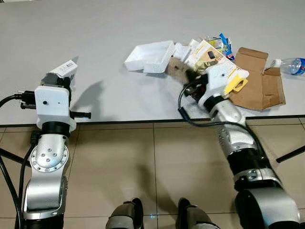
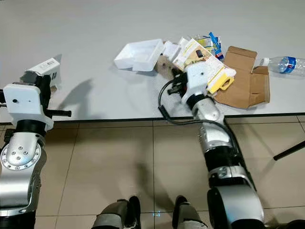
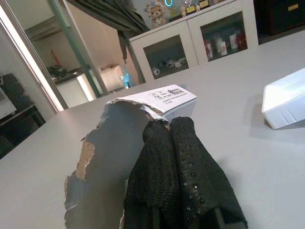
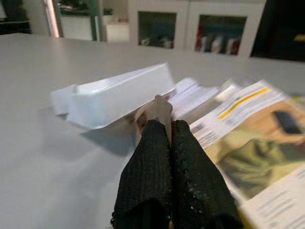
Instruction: Picking trash to rubbish bin
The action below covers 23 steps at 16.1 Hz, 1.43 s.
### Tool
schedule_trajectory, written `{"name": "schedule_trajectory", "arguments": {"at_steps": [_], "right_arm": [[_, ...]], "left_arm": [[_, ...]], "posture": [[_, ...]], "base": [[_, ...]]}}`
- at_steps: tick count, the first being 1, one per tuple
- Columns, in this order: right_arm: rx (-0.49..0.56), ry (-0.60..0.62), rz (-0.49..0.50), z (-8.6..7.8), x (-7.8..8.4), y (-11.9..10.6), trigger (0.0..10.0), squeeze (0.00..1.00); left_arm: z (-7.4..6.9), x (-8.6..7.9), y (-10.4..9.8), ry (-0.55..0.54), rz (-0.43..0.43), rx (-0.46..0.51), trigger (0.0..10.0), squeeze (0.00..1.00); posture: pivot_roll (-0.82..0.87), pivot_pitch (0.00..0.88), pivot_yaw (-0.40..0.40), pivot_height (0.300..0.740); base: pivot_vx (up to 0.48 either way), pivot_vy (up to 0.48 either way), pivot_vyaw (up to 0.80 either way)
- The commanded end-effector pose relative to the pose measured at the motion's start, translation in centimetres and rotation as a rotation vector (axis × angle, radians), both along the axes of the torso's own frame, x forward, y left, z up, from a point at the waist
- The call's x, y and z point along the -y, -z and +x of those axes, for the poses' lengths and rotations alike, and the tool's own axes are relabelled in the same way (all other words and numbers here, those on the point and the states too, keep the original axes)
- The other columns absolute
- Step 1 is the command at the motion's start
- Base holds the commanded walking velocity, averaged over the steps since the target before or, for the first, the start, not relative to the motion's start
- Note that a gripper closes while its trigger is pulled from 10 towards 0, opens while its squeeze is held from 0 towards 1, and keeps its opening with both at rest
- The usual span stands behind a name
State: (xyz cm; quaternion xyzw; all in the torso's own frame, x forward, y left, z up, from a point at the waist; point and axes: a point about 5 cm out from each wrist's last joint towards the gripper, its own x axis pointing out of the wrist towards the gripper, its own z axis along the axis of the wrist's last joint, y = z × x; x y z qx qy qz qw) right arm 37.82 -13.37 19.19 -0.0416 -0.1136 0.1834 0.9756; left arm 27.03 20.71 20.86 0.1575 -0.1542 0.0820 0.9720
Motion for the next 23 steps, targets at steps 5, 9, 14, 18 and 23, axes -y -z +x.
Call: {"name": "schedule_trajectory", "arguments": {"at_steps": [5,9,14,18,23], "right_arm": [[0.096,0.077,-0.01,0.3,1.0,-1.8,0.0,0.0],[0.162,0.162,-0.009,0.6,2.1,-3.4,0.0,0.0],[0.258,0.273,-0.033,0.7,4.6,-6.3,0.0,0.0],[0.284,0.317,-0.046,0.3,6.2,-7.1,0.0,0.0],[0.25,0.31,-0.05,-1.0,6.5,-5.7,0.0,0.0]], "left_arm": [[-0.1,-0.4,-0.1,-0.01,0.0,0.005,0.0,0.0],[-0.1,-0.2,0.7,-0.016,-0.002,-0.025,0.0,0.0],[0.5,1.1,1.8,0.0,-0.041,-0.05,0.0,0.0],[0.9,1.7,2.0,0.014,-0.067,-0.04,0.0,0.0],[1.3,2.6,2.4,0.031,-0.099,-0.04,1.3,0.0]], "posture": [[0.03,0.201,0.083,0.74],[0.02,0.199,0.081,0.74],[-0.02,0.174,0.06,0.74],[-0.05,0.151,0.048,0.74],[-0.09,0.139,0.028,0.74]], "base": [[0.0,0.0,0.0],[0.0,0.0,0.0],[0.0,0.0,0.0],[0.0,0.0,0.0],[0.0,0.0,0.0]]}}
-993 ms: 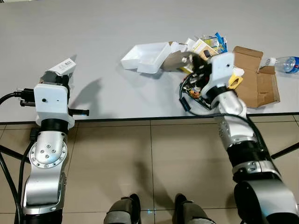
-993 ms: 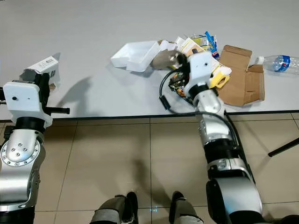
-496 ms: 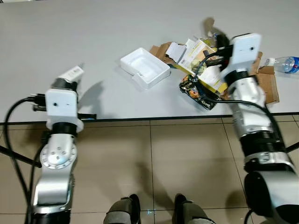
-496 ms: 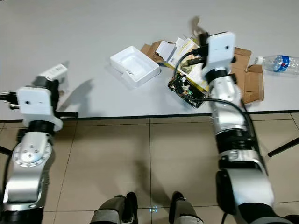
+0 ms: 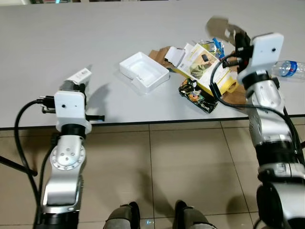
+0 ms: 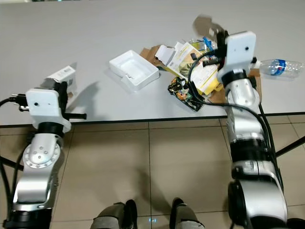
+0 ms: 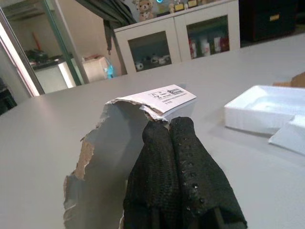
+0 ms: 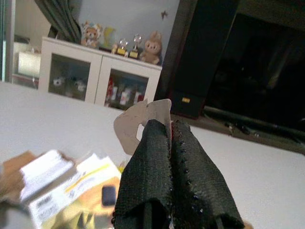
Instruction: Picking trash to rubbish bin
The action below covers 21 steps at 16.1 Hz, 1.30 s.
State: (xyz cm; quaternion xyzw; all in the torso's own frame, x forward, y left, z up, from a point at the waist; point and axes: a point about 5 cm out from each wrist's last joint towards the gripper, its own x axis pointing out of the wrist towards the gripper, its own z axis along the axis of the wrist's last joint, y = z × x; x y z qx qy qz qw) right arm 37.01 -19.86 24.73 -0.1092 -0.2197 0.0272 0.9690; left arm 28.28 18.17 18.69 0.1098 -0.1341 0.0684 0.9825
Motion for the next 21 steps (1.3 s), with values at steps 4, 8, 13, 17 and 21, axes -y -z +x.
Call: {"name": "schedule_trajectory", "arguments": {"at_steps": [4,8,13,17,21], "right_arm": [[-0.029,-0.029,0.011,-1.0,-1.2,0.8,10.0,0.0],[-0.057,-0.055,0.018,-1.5,-2.3,1.3,10.0,0.0],[-0.054,-0.056,0.002,-1.6,-2.7,0.9,10.0,0.0],[-0.039,-0.046,-0.019,-1.4,-2.4,0.3,10.0,0.0],[-0.041,-0.041,-0.017,-1.4,-2.5,0.3,10.0,0.0]], "left_arm": [[0.3,0.7,-0.1,0.014,-0.033,0.015,2.2,0.0],[0.5,0.8,-0.3,0.02,-0.038,0.023,2.5,0.0],[0.4,1.0,-0.3,0.021,-0.042,0.026,2.5,0.0],[0.5,0.7,-0.4,0.017,-0.038,0.023,2.3,0.0],[0.8,0.9,-1.5,0.023,-0.055,0.046,2.4,0.0]], "posture": [[-0.1,0.141,0.03,0.74],[-0.1,0.143,0.034,0.74],[-0.09,0.145,0.031,0.74],[-0.09,0.146,0.032,0.74],[-0.09,0.143,0.033,0.74]], "base": [[0.0,0.0,0.0],[0.0,0.0,-0.71],[0.0,0.0,-0.76],[0.0,0.0,-0.76],[0.0,0.0,-0.76]]}}
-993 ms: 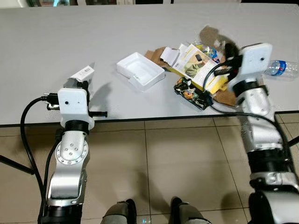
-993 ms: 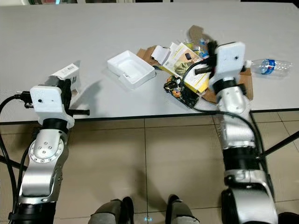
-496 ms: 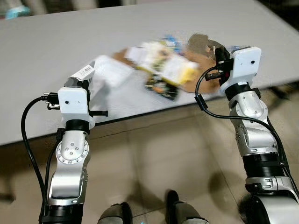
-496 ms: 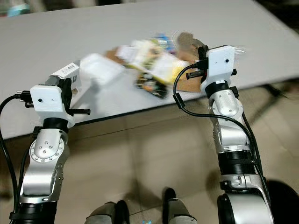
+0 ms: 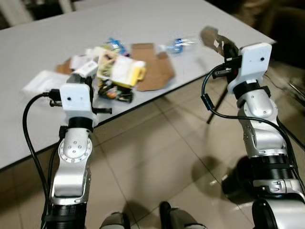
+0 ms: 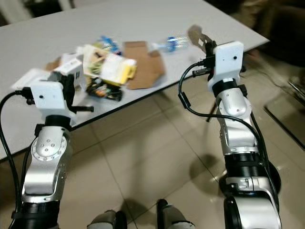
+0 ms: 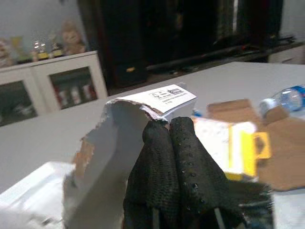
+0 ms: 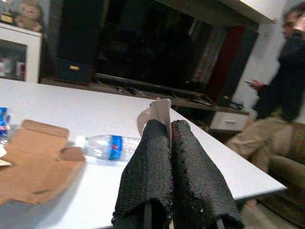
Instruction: Picking trash to rubbish bin
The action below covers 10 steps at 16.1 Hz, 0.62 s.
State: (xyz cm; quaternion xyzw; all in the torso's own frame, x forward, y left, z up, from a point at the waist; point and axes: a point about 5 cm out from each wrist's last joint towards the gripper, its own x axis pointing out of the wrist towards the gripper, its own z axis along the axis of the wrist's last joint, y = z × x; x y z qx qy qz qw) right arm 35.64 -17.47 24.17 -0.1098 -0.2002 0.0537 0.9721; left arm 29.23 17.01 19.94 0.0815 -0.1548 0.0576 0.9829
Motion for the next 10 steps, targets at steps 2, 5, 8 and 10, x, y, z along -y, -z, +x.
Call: {"name": "schedule_trajectory", "arguments": {"at_steps": [2,5,8,10], "right_arm": [[0.005,0.004,-0.006,0.0,-0.15,-0.28,10.0,0.0],[0.009,0.007,-0.007,0.03,-0.16,-0.33,10.0,0.0],[0.01,0.007,-0.005,0.05,-0.24,-0.34,10.0,0.0],[0.008,0.008,-0.004,0.07,-0.26,-0.28,10.0,0.0]], "left_arm": [[-0.12,-0.3,-0.13,-0.009,-0.007,0.002,2.3,0.0],[-0.11,-0.19,-0.01,0.003,-0.019,-0.009,2.4,0.0],[-0.07,-0.15,0.03,0.011,-0.021,-0.013,2.6,0.0],[-0.06,-0.13,0.15,0.013,-0.023,-0.018,2.6,0.0]], "posture": [[-0.09,0.142,0.035,0.74],[-0.09,0.14,0.038,0.74],[-0.09,0.14,0.039,0.74],[-0.09,0.14,0.04,0.74]], "base": [[0.0,0.0,-0.76],[0.0,0.0,-0.75],[0.0,0.0,-0.76],[0.0,0.0,-0.76]]}}
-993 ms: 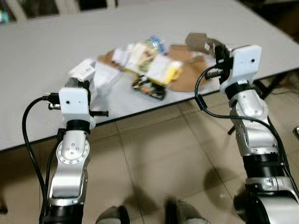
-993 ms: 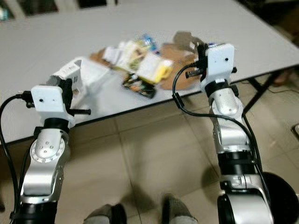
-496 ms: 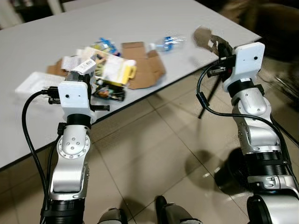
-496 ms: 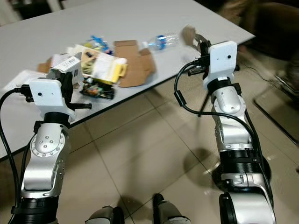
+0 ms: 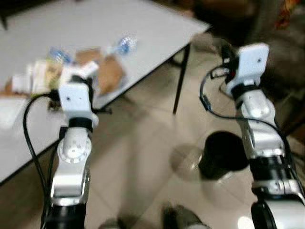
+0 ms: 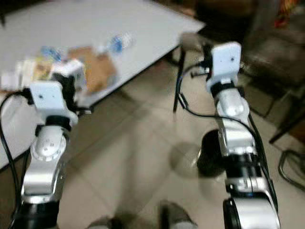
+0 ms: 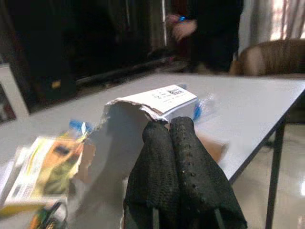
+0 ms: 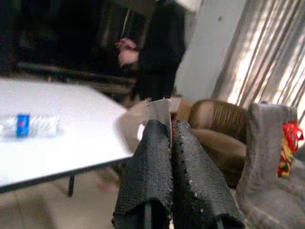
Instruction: Picking trash to rubbish bin
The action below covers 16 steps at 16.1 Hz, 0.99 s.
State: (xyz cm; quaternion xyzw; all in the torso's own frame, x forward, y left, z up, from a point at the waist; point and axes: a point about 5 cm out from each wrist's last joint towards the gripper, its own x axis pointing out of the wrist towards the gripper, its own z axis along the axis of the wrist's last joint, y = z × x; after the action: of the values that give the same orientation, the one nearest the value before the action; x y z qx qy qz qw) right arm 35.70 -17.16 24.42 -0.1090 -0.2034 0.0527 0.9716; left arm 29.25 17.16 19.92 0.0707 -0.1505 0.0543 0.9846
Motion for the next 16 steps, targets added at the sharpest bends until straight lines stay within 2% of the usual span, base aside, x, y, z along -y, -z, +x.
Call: {"name": "schedule_trajectory", "arguments": {"at_steps": [1,16], "right_arm": [[-0.001,0.006,-0.006,0.01,0.03,0.03,10.0,0.0],[-0.04,0.014,0.006,0.14,0.25,0.72,10.0,0.0]], "left_arm": [[-0.07,0.02,0.21,0.006,-0.005,-0.015,2.6,0.0],[-0.03,0.23,0.8,0.022,-0.023,-0.048,2.3,0.0]], "posture": [[-0.09,0.14,0.042,0.74],[-0.09,0.146,0.04,0.74]], "base": [[0.0,0.0,-0.76],[0.0,0.0,-0.76]]}}
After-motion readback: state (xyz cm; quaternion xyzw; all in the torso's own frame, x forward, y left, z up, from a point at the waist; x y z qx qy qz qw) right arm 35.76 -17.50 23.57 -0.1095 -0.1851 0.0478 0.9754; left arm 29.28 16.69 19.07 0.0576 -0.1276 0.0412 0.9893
